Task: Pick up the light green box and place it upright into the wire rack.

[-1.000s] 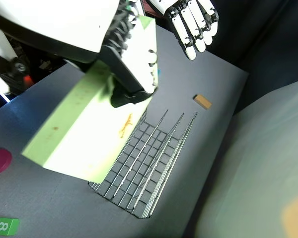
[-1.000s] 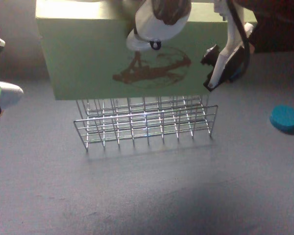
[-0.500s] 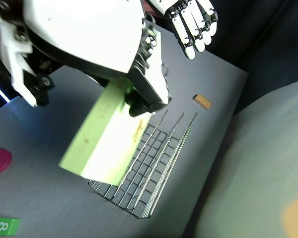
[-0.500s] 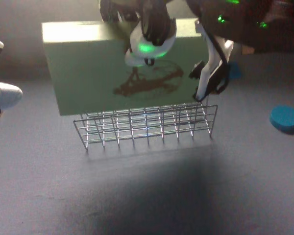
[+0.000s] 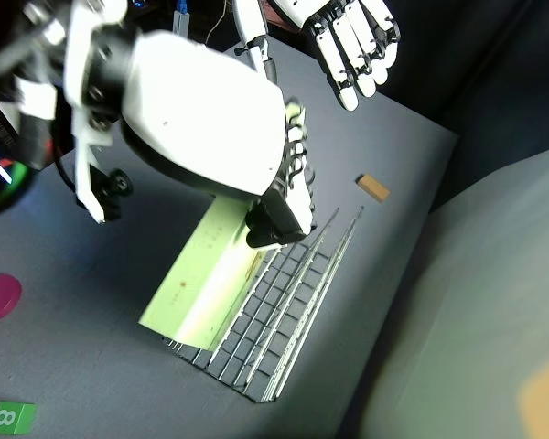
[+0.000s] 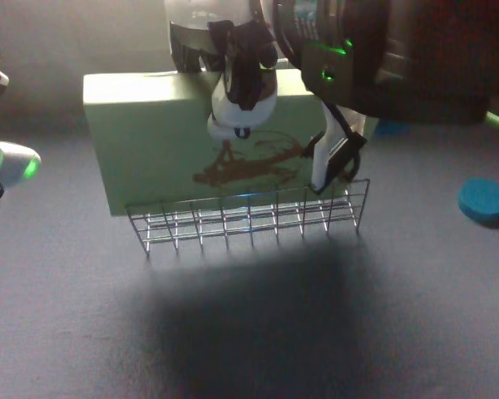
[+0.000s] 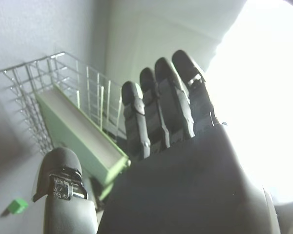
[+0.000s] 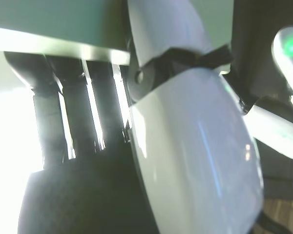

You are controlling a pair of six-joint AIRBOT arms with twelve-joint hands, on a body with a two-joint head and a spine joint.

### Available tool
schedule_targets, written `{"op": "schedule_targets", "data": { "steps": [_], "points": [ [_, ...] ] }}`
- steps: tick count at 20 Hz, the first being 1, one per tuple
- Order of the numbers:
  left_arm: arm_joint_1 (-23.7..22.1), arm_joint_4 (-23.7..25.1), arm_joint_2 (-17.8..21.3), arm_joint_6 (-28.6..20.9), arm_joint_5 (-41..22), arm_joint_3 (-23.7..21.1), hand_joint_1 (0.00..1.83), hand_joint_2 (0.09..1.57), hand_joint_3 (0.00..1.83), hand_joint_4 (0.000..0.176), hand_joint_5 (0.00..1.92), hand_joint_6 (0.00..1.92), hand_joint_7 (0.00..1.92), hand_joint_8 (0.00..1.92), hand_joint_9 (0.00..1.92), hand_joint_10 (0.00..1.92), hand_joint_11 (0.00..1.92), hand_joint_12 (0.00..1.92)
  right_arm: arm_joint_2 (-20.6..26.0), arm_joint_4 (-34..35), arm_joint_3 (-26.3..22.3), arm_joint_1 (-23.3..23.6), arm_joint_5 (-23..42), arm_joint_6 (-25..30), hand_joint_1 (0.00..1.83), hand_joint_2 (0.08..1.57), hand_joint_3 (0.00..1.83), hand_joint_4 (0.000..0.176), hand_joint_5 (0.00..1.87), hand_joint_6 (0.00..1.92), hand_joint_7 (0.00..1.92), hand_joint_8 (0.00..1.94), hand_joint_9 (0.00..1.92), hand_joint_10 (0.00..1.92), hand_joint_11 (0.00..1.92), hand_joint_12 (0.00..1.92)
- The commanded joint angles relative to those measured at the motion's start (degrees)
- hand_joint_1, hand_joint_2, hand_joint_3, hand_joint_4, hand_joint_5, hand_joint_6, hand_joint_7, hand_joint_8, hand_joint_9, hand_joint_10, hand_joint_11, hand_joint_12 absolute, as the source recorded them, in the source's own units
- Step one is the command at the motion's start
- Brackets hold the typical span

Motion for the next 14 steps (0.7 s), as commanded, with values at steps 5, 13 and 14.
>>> {"op": "schedule_targets", "data": {
  "steps": [5, 13, 14],
  "points": [
    [-0.69, 4.02, 0.09, 0.1, -1.32, -0.14, 0.13, 1.18, 0.0, 0.004, 0.42, 0.0, 0.37, 0.0, 0.34, 0.0, 0.0, 0.82, -1.84, -5.01, 2.2, -1.97, 1.55, 0.66, 1.23, 1.15, 0.0, 0.0, 0.87, 0.99, 0.96, 1.22, 0.78, 1.25, 0.7, 1.58],
    [-0.73, 3.99, 0.09, 0.1, -1.03, -0.13, 0.14, 1.19, 0.0, 0.004, 0.42, 0.0, 0.37, 0.0, 0.34, 0.0, 0.0, 0.82, -3.56, -5.15, 5.1, -5.16, 1.42, 0.7, 1.22, 1.15, 0.0, 0.0, 0.88, 1.01, 0.96, 1.22, 0.8, 1.24, 0.73, 1.57],
    [-0.74, 3.97, 0.09, 0.1, -1.02, -0.12, 0.14, 1.19, 0.0, 0.002, 0.42, 0.0, 0.37, 0.0, 0.34, 0.0, 0.0, 0.82, -3.69, -5.37, 5.25, -5.52, 1.39, 0.64, 1.22, 1.15, 0.0, 0.0, 0.87, 1.01, 0.96, 1.21, 0.81, 1.24, 0.73, 1.57]
  ]
}}
